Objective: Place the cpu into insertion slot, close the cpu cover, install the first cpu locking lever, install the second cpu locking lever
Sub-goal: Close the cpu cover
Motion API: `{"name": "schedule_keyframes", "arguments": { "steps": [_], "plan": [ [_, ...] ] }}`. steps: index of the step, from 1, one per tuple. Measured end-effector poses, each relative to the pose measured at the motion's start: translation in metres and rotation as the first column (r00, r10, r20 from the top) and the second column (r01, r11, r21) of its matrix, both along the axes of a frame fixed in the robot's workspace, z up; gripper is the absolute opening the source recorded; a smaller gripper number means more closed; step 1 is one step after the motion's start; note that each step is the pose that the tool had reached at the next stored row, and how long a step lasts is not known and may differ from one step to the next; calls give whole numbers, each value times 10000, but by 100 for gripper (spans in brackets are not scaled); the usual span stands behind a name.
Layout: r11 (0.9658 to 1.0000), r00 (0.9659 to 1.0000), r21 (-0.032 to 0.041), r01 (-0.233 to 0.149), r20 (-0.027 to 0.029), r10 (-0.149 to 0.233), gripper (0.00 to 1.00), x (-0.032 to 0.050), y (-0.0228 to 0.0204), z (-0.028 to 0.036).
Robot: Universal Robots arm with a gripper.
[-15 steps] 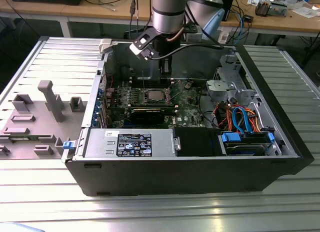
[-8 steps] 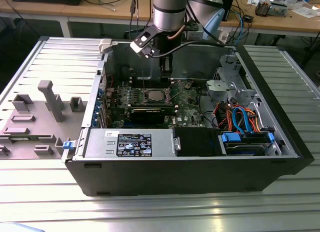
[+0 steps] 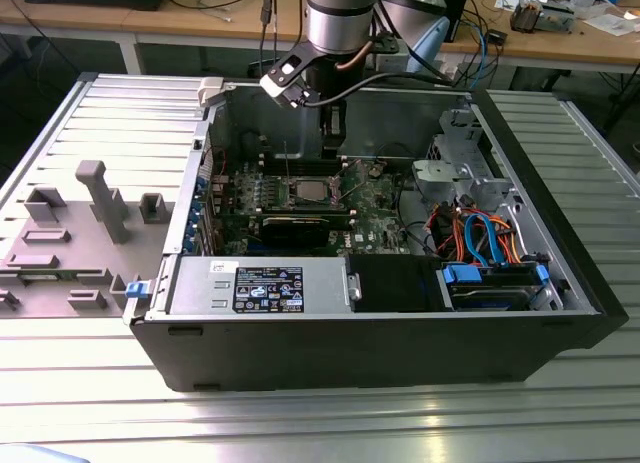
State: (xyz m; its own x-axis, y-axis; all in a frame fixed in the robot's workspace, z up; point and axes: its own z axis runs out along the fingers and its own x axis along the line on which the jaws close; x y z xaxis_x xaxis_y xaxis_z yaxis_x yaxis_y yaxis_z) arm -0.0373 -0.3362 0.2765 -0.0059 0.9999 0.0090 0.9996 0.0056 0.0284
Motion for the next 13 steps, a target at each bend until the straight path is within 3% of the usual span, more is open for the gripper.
{"name": "schedule_keyframes", "arguments": {
  "steps": [7, 13],
  "plan": [
    [10000, 10000, 0, 0, 0, 0, 11, 0, 0, 0],
    [10000, 10000, 1, 1, -1, -1, 11, 51, 0, 0]
  ]
}}
